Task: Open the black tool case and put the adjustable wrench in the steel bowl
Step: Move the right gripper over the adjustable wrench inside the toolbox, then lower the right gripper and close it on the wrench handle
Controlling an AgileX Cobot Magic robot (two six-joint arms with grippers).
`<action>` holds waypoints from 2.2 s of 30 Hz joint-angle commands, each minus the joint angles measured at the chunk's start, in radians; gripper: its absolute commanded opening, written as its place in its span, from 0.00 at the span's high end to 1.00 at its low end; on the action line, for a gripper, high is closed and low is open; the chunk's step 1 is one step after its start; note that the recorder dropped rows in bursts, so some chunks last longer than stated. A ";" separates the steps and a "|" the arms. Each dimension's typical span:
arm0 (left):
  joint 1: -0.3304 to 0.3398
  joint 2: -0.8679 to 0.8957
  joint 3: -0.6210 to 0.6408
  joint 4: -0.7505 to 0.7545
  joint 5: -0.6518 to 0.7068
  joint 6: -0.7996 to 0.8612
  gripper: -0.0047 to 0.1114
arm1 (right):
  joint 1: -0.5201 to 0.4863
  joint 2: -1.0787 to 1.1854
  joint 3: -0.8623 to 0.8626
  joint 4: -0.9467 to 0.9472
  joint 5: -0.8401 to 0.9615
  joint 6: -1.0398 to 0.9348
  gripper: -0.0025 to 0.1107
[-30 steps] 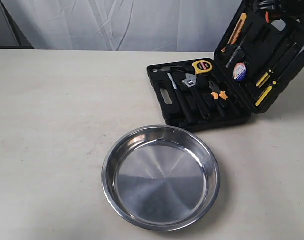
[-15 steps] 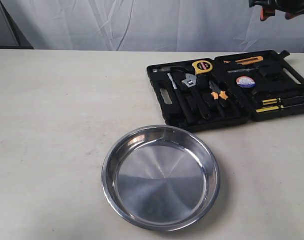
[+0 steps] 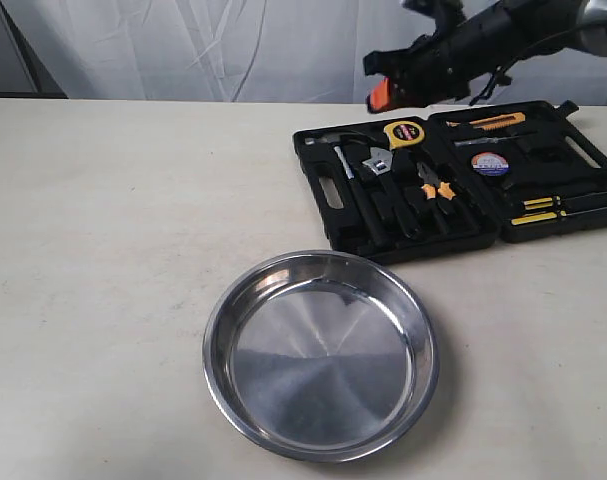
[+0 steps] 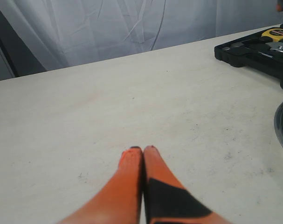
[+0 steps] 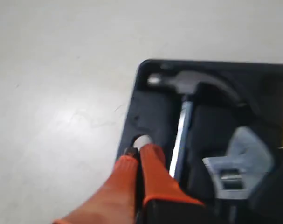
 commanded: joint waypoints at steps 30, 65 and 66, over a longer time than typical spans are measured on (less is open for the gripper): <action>-0.006 -0.005 0.002 -0.004 -0.013 -0.004 0.96 | 0.031 0.005 -0.096 -0.387 0.359 0.068 0.97; -0.006 -0.005 0.002 -0.004 -0.013 -0.004 0.96 | 0.125 0.177 -0.094 -0.679 0.077 0.472 0.65; -0.006 -0.005 0.002 -0.004 -0.013 -0.004 0.96 | 0.127 0.184 -0.094 -0.679 0.082 0.472 0.74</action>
